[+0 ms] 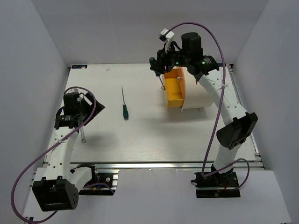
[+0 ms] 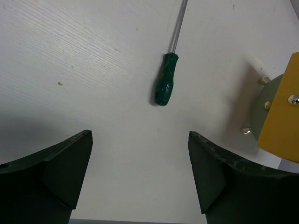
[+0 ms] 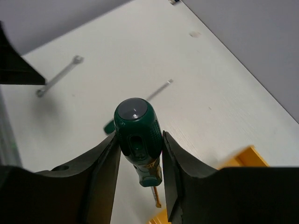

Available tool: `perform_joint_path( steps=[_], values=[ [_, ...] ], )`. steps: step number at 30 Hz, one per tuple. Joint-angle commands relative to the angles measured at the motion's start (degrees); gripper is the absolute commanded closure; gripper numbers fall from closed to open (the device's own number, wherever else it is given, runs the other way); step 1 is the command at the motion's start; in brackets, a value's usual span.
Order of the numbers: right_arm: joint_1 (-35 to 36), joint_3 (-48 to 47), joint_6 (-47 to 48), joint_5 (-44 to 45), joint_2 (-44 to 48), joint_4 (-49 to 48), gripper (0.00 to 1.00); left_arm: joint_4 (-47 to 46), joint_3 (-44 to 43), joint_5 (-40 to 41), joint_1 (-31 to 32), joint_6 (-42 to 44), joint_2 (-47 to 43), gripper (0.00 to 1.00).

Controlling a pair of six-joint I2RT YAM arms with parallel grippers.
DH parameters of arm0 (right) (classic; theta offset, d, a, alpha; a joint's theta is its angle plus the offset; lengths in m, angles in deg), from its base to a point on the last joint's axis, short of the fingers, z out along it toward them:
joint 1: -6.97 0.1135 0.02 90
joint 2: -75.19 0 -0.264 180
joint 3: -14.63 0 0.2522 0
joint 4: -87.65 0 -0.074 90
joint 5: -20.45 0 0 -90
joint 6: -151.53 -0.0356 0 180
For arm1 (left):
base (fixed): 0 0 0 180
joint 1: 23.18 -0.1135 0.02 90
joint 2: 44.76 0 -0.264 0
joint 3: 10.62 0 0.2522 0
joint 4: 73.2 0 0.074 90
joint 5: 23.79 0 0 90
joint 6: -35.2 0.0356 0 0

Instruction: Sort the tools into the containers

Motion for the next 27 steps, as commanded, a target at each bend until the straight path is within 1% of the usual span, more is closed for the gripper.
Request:
perform_joint_path(
  steps=[1, 6, 7, 10, 14, 15, 16, 18, 19, 21, 22, 23, 25, 26, 27],
  values=[
    [-1.19, 3.0, 0.48, 10.73, 2.0, -1.4, 1.0, -1.91, 0.33, -1.21, -0.05, -0.83, -1.75, 0.08],
    [-1.9, 9.0, 1.72, 18.04, 2.18, -3.07, 1.0, -3.23, 0.6, -2.44, -0.05, -1.27, -1.14, 0.08],
    [-1.9, 10.22, 1.81, 21.01, 2.18, -3.69, 1.0, -3.32, 0.59, -2.53, -0.05, -1.27, -0.79, 0.08],
    [-1.99, 10.76, 2.86, 25.68, 1.05, -3.52, 1.0, -3.59, 0.16, -2.97, -0.05, -1.18, -0.35, 0.08],
    [-1.99, 11.99, 4.62, 28.16, 0.78, -2.03, 1.0, -4.9, 0.59, -4.11, 0.04, -1.0, 0.27, 0.07],
    [-1.99, 12.34, 5.32, 28.34, 1.21, -1.76, 0.89, -5.86, 0.68, -5.5, -0.05, -1.0, 0.62, 0.06],
    [-2.07, 12.87, 5.5, 28.51, 1.48, -1.84, 0.71, -6.31, 0.77, -6.3, 0.04, -1.0, 1.06, 0.06],
    [-1.99, 14.45, 6.11, 28.51, 2.0, -2.19, 0.55, -7.88, 1.12, -7.97, -0.05, -1.18, 2.9, 0.06],
    [-2.07, 14.89, 6.2, 28.51, 2.53, -2.2, 0.49, -8.07, 1.03, -9.2, 0.04, -1.18, 3.78, 0.09],
    [-2.08, 15.51, 6.12, 28.34, 2.8, -2.29, 0.44, -7.46, 0.07, -9.12, 0.74, -0.74, 7.11, 0.12],
    [-2.08, 15.42, 5.94, 28.08, 2.97, -2.29, 0.43, -6.93, -0.54, -8.77, 1.26, -0.13, 8.43, 0.17],
    [-2.16, 15.33, 5.77, 27.9, 2.97, -2.2, 0.42, -6.14, -1.42, -7.12, 2.4, 1.09, 9.84, 0.19],
    [-2.25, 14.54, 5.24, 27.2, 3.06, -1.76, 0.42, -3.86, -4.41, -4.57, 6.18, 2.42, 14.32, 0.22],
    [-2.25, 14.28, 5.06, 26.76, 3.15, -1.76, 0.42, -3.07, -5.55, -1.16, 9.5, 3.56, 15.81, 0.24],
    [-2.34, 14.02, 4.97, 25.19, 3.76, -1.67, 0.42, -1.41, -6.78, 0.88, 11.27, 4.0, 18.7, 0.24]
  ],
)
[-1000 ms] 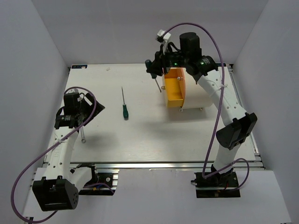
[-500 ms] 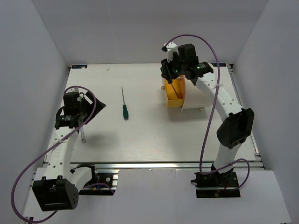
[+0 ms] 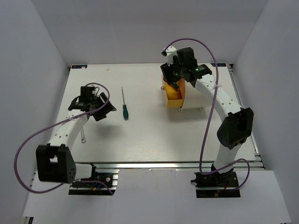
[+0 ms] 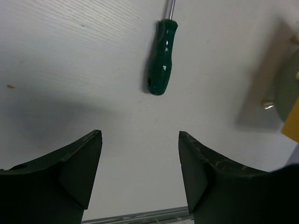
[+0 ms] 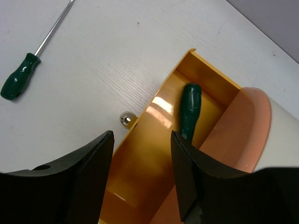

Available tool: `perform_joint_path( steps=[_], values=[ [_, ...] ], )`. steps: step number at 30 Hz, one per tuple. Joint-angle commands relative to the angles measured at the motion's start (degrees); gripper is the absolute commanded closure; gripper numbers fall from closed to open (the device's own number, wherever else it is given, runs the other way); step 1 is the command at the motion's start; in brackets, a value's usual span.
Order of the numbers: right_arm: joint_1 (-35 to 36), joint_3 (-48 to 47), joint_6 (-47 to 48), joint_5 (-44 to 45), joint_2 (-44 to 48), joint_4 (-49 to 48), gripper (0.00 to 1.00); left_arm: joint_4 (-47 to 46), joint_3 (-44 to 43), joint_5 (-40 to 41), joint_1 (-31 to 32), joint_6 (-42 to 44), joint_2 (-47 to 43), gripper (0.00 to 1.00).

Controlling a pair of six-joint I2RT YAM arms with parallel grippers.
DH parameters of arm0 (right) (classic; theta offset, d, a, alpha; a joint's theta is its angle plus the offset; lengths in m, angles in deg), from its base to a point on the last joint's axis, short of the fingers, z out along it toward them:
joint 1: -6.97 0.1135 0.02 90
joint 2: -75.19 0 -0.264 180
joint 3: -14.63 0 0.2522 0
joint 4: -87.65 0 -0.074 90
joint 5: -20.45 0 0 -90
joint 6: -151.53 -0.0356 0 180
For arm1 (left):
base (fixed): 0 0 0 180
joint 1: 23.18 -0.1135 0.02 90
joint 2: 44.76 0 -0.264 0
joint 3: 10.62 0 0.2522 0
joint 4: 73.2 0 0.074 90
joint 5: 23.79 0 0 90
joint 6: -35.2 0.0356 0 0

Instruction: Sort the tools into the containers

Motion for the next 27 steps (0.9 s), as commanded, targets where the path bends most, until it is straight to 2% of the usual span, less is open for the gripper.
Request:
perform_joint_path(
  steps=[1, 3, 6, 7, 8, 9, 10, 11, 12, 14, 21, 27],
  values=[
    [-0.7, -1.61, -0.07, -3.39, 3.92, -1.78, 0.42, 3.85, -7.17, 6.94, 8.93, 3.63, 5.15, 0.24],
    [-1.66, -1.7, 0.1, -8.21, 5.14, -1.95, 0.43, 5.7, -9.3, 12.21, 11.5, 3.73, 7.96, 0.24],
    [-5.87, 0.83, 4.04, -28.28, 10.05, -4.49, 0.45, 5.88, -11.41, 15.56, 14.41, 3.9, 12.18, 0.24],
    [-6.84, 4.94, 5.19, -32.71, 11.38, -6.24, 0.45, 5.71, -11.76, 16.62, 15.03, 3.9, 13.76, 0.24],
    [-7.72, 7.33, 8.59, -37.37, 12.87, -10.0, 0.45, 5.71, -12.29, 17.41, 15.81, 3.99, 14.56, 0.22],
    [-8.6, 9.7, 11.32, -46.99, 15.41, -11.35, 0.45, 5.45, -12.64, 18.55, 16.08, 4.16, 15.44, 0.2],
    [-9.39, 11.72, 14.83, -51.43, 16.39, -11.71, 0.43, 5.27, -12.99, 19.17, 16.35, 4.34, 17.19, 0.2],
    [-9.58, 14.7, 25.39, -55.22, 17.18, -8.93, 0.43, 4.66, -13.78, 19.44, 16.61, 4.86, 17.99, 0.19],
    [-9.49, 15.86, 31.24, -60.74, 18.58, -6.55, 0.43, 4.39, -14.14, 19.44, 16.61, 5.3, 18.95, 0.19],
    [-9.49, 18.84, 37.0, -62.98, 19.65, -4.95, 0.42, 3.95, -16.49, 20.14, 17.05, 6.7, 22.19, 0.19],
    [-9.49, 19.83, 36.84, -63.17, 19.91, -4.68, 0.42, 7.72, -27.65, 27.43, 20.48, 9.79, 34.23, 0.23],
    [-9.49, 22.81, 32.98, -63.43, 22.2, -9.15, 0.42, 8.34, -29.96, 30.08, 22.06, 10.85, 39.78, 0.3]
  ],
)
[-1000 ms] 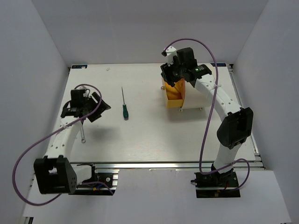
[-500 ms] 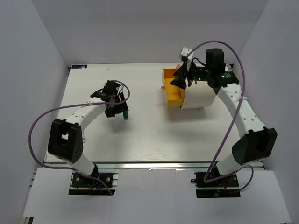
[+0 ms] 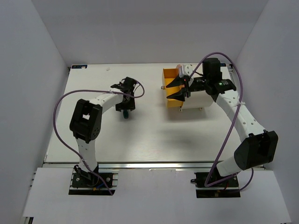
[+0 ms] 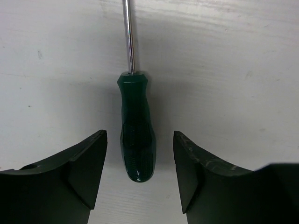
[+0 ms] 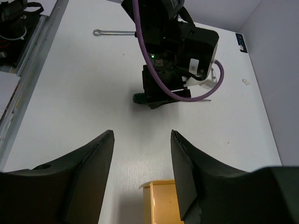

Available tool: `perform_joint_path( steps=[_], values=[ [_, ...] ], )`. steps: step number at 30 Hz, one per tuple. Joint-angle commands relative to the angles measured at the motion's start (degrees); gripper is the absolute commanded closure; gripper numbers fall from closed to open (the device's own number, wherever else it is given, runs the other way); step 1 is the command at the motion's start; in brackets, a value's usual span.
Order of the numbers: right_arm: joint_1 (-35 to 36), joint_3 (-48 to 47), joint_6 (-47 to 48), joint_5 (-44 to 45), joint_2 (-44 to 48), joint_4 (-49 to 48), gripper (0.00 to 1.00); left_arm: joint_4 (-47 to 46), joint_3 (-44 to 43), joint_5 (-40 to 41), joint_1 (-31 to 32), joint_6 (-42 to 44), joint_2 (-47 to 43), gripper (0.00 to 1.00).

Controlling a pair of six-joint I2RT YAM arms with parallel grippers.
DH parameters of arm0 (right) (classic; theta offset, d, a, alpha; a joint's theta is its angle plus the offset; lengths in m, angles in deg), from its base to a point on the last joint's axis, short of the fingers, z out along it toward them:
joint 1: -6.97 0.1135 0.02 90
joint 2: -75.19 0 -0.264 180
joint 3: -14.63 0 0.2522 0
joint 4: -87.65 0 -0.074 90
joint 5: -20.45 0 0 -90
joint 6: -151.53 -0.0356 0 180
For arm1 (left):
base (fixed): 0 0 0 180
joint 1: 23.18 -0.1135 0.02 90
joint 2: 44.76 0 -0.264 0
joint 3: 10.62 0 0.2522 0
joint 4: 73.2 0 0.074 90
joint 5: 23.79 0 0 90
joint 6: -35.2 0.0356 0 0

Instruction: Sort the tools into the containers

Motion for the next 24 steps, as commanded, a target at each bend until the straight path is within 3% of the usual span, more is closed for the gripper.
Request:
perform_joint_path(
  steps=[1, 6, 12, 19, 24],
  values=[
    [-0.27, 2.49, -1.6, -2.36, 2.94, -4.24, 0.43, 1.68, -1.15, 3.22, 0.42, 1.45, 0.78, 0.32],
    [-0.53, 3.73, -4.16, -2.54, 3.65, -7.06, 0.42, 0.45, 0.6, 3.39, 0.51, 2.5, 1.22, 0.51],
    [-1.67, 4.61, -9.16, -3.41, 3.47, -11.36, 0.42, -1.83, 3.24, 2.08, 0.51, 5.48, 0.08, 0.64],
    [-3.08, 5.05, -11.8, -4.12, 3.91, -13.56, 0.43, -8.86, 10.0, -5.12, 0.51, 11.37, -5.36, 0.84],
    [-4.13, 6.97, -13.73, -4.29, 4.88, -16.19, 0.43, -12.2, 14.4, -7.85, 0.51, 13.05, -13.09, 0.85]
  ],
)
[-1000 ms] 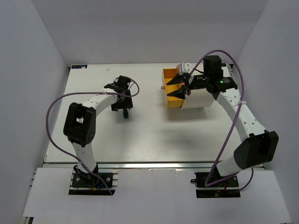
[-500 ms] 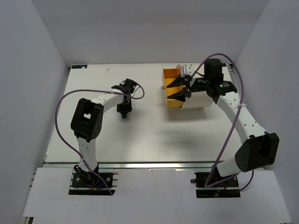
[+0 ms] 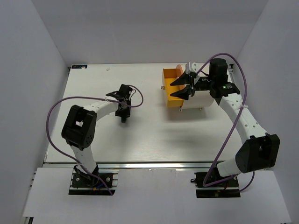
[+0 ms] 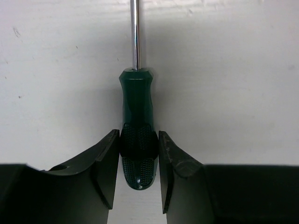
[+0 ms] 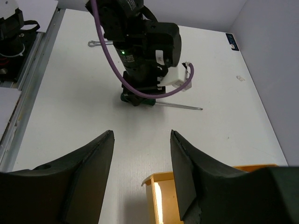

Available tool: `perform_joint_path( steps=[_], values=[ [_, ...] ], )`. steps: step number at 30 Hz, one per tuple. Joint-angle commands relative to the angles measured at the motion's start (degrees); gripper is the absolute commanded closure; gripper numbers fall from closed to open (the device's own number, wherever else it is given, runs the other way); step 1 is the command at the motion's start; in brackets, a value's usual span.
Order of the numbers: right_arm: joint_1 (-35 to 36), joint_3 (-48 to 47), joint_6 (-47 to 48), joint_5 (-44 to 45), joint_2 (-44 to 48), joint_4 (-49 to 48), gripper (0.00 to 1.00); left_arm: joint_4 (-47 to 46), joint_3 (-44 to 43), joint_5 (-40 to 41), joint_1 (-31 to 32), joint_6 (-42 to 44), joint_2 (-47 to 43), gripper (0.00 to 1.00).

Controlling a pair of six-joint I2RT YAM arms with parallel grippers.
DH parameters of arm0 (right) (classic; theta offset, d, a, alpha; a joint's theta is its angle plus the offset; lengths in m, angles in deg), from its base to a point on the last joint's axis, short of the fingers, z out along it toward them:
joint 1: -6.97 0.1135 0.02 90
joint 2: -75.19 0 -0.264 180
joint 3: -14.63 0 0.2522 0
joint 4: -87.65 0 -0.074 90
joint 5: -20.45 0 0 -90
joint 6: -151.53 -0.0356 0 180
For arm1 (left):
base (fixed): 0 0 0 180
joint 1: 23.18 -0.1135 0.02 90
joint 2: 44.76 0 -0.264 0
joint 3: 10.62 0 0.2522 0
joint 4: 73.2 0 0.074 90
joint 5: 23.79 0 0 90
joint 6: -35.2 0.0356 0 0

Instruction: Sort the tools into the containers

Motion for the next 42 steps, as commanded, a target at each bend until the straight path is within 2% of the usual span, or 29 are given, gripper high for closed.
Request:
perform_joint_path(
  steps=[1, 11, 20, 28, 37, 42],
  values=[
    [-0.88, 1.32, -2.24, -1.85, 2.5, -3.94, 0.43, -3.6, 1.75, -3.9, 0.05, 2.51, -7.79, 0.85],
    [-1.49, 3.34, -5.32, -2.2, 3.2, -7.72, 0.43, -2.99, -0.18, -9.61, 0.05, 2.43, -14.56, 0.88],
    [-1.93, 4.13, -5.49, -2.11, 3.82, -8.25, 0.43, -2.19, -1.23, -11.81, 0.05, 1.55, -16.59, 0.9],
    [-2.55, 5.1, -6.63, -2.02, 4.61, -9.56, 0.43, -1.31, -8.78, -18.14, 0.05, 0.85, -20.63, 0.93],
    [-3.07, 6.68, -7.78, -2.02, 5.4, -11.32, 0.43, -0.78, -9.23, -20.69, 0.05, -1.52, -23.09, 0.94],
    [-3.69, 6.95, -8.04, -2.02, 5.84, -11.67, 0.43, -1.14, -13.7, -21.74, 0.05, -3.2, -23.53, 0.95]
  ],
)
